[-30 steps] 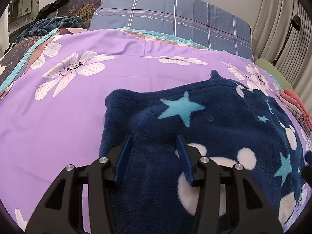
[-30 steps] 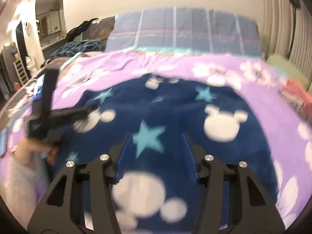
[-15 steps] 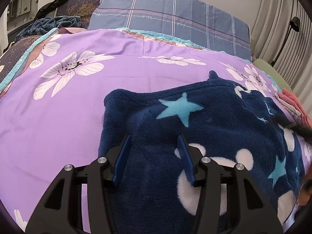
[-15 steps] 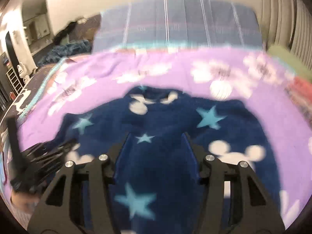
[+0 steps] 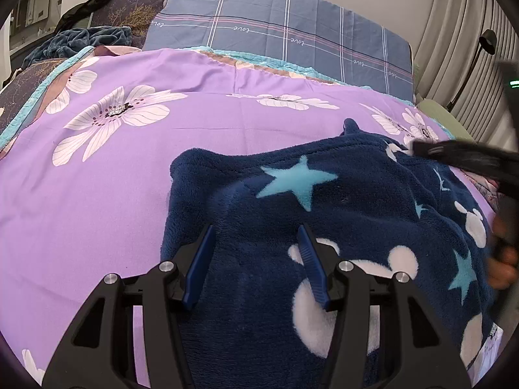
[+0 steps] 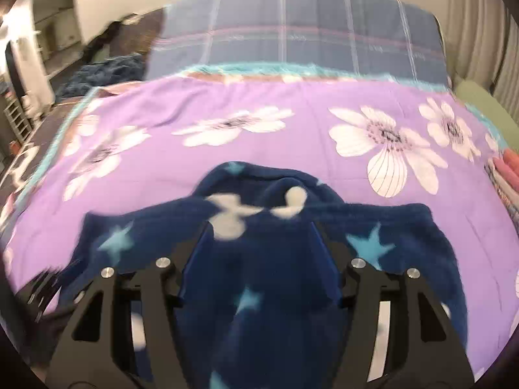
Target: Fold small clothes
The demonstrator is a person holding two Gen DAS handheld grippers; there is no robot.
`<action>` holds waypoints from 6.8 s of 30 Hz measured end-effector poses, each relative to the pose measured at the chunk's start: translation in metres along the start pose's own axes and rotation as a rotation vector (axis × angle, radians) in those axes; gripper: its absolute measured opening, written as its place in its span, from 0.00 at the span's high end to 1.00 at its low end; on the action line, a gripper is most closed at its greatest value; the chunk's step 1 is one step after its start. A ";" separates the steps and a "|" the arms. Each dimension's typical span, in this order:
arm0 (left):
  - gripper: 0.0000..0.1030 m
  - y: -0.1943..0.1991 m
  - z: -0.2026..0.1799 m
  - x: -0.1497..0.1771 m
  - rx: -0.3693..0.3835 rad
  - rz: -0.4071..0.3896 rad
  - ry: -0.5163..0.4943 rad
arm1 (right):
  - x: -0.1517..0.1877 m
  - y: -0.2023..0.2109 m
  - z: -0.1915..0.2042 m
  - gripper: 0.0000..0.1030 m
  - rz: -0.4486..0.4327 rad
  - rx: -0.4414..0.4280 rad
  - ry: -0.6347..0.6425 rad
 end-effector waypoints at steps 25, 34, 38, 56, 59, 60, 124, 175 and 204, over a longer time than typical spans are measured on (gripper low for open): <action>0.44 -0.001 0.000 -0.001 0.012 0.000 -0.005 | 0.187 0.100 0.009 0.34 -0.060 0.021 0.182; 0.43 0.001 0.004 -0.001 0.038 -0.007 0.015 | 0.195 0.127 0.009 0.33 0.049 -0.034 0.147; 0.42 0.004 0.004 0.000 0.042 -0.014 0.015 | 0.211 0.113 0.008 0.30 0.032 -0.012 0.133; 0.62 0.100 0.118 0.051 0.136 -0.086 0.280 | 0.251 0.179 0.176 0.31 -0.185 -0.219 0.854; 0.63 0.100 0.117 0.054 0.154 -0.083 0.266 | 0.262 0.164 0.190 0.31 -0.148 -0.125 0.987; 0.63 0.100 0.117 0.055 0.170 -0.086 0.265 | 0.265 0.160 0.192 0.31 -0.138 -0.088 1.035; 0.43 0.039 0.060 0.037 0.506 0.075 0.320 | 0.254 0.174 0.169 0.51 -0.228 -0.172 0.901; 0.69 0.029 0.061 0.037 0.532 0.036 0.311 | 0.271 0.161 0.161 1.00 -0.099 -0.311 0.886; 0.76 0.038 0.048 0.018 0.504 0.038 0.328 | 0.222 0.164 0.214 0.85 -0.318 -0.164 0.811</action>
Point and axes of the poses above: each gripper's, at about its wrist camera, not at the fingertips, and y roughly against the way its jaws point, z to its left, x to its underside, the point moved 4 cm from there along -y, roughly the way its jaws point, and after that the axes turned 2 degrees about -z, right-handed, at the moved point
